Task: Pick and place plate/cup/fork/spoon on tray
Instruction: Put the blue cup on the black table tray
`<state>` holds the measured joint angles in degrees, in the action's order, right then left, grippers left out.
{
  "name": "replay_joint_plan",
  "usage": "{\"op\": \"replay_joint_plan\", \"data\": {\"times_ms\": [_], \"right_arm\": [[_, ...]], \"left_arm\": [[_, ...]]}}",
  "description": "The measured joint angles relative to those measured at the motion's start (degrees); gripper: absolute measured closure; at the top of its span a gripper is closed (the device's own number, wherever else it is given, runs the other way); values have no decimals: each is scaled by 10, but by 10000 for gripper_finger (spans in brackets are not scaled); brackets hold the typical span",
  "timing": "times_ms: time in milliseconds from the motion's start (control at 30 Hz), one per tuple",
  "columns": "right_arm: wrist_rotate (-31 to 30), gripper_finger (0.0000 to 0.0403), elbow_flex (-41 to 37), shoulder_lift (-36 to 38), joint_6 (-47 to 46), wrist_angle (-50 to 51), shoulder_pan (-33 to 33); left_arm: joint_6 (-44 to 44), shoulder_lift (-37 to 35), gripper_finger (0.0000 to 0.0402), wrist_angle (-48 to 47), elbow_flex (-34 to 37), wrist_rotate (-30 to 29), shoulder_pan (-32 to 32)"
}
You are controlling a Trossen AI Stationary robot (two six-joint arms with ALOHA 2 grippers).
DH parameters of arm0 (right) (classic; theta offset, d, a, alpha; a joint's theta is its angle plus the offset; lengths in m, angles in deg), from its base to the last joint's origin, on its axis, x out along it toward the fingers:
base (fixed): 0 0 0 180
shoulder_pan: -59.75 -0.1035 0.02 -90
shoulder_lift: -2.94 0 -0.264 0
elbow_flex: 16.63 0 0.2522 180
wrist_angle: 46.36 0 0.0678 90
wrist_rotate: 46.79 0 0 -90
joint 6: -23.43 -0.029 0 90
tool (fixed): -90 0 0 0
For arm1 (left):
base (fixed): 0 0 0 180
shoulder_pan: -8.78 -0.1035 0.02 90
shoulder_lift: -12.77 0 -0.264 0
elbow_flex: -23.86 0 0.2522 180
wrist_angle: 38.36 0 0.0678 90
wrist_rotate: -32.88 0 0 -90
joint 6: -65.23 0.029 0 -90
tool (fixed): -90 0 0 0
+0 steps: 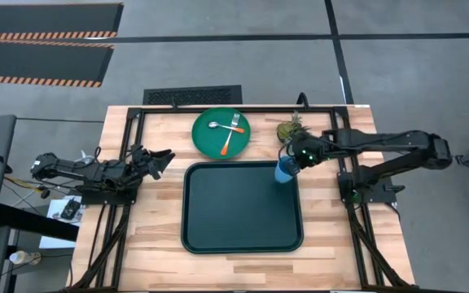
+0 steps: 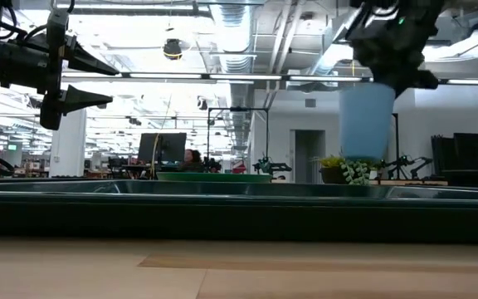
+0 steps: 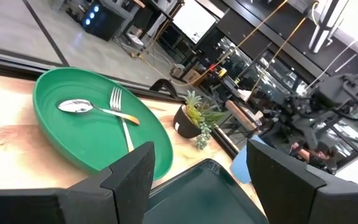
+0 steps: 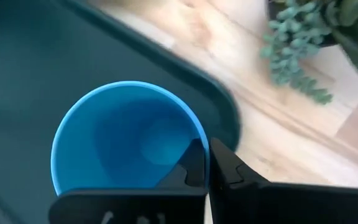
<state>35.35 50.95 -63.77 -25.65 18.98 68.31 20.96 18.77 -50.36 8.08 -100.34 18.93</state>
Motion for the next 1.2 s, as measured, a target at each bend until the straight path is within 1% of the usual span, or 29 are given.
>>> {"op": "replay_joint_plan", "data": {"times_ms": [200,467,633,800,1200], "right_arm": [[0,388,0,-61,40,-25,22],[-23,382,0,-128,60,-44,19],[-42,380,1,-137,60,-53,15],[-42,378,0,-133,60,-49,17],[-42,334,-1,-132,60,-44,17]], "left_arm": [[0,0,162,0,0,-25,0],[-10,0,162,0,0,-25,0],[-20,0,162,0,0,-25,0],[-21,0,162,0,0,-25,0],[-26,0,162,0,0,-15,0]]}}
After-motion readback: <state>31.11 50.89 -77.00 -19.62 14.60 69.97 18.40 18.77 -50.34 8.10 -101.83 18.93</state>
